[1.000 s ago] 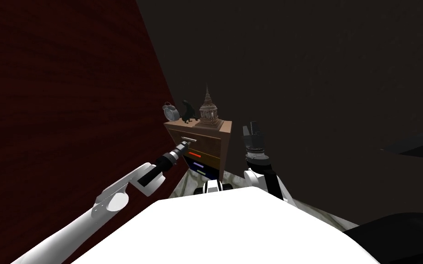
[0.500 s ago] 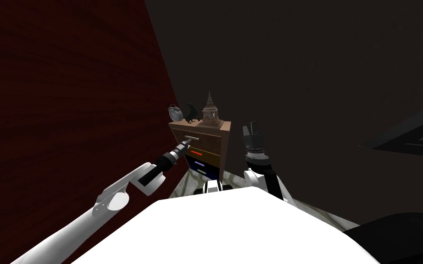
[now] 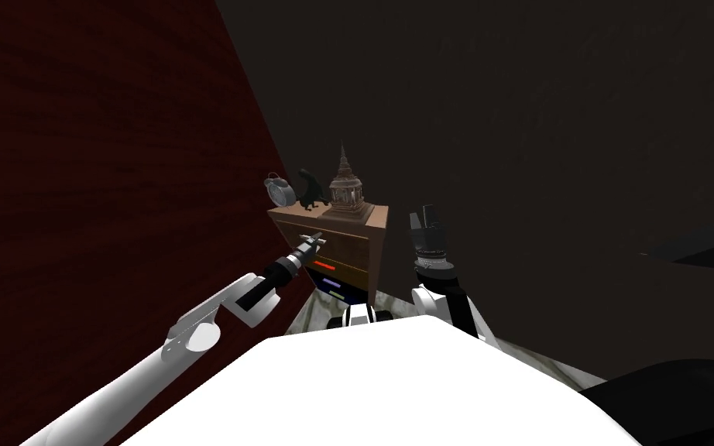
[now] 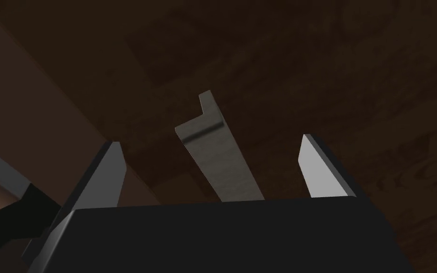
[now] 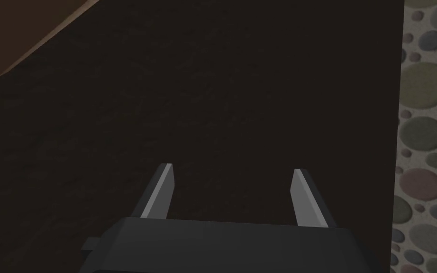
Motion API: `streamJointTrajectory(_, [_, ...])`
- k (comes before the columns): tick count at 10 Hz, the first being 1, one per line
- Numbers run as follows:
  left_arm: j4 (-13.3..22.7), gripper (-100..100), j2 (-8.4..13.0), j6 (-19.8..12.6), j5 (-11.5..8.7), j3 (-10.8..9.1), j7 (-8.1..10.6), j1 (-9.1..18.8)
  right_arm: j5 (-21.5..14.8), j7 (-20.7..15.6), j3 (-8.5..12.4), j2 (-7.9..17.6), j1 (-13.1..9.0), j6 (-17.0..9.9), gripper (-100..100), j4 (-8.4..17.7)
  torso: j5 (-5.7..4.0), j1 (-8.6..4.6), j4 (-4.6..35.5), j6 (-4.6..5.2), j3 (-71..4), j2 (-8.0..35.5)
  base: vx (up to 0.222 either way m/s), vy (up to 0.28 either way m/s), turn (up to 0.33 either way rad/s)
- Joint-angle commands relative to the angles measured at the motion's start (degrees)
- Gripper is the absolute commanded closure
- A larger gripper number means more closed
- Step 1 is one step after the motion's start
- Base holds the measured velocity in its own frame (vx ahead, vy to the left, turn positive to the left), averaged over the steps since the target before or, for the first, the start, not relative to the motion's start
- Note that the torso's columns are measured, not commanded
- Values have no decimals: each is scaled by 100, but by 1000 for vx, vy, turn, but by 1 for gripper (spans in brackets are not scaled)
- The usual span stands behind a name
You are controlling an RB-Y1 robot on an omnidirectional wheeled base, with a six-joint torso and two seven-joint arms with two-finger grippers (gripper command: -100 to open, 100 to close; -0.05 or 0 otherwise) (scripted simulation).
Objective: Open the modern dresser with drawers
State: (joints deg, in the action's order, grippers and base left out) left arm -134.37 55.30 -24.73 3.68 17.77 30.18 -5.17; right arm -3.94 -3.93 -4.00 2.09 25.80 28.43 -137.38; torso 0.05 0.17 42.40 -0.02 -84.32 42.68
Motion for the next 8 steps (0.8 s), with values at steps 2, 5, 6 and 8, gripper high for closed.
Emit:
streamJointTrajectory(2, [-142, 100, 90, -30, 19, 31, 51, -40, 0, 0, 1, 1, -1, 0, 0, 0, -9, -5, 12, -2, 5, 13, -125, 61, 75])
streamJointTrajectory(5, [-205, 100, 155, -54, 18, 76, 92, -70, 0, 0, 1, 1, -2, -1, 0, 1, -15, -21, 13, 0, -4, -3, -143, 82, 48])
streamJointTrajectory(6, [-263, 100, 214, -37, 54, 119, 150, -99, 0, 0, 0, 0, -1, -1, 0, 1, -20, -42, 8, 4, -29, -43, -124, 53, 64])
streamJointTrajectory(8, [-310, 100, 253, -20, 86, 135, 188, -104, 0, 0, 1, 1, -1, 0, 0, 1, -14, -21, 3, 3, -17, -23, -147, 108, 42])
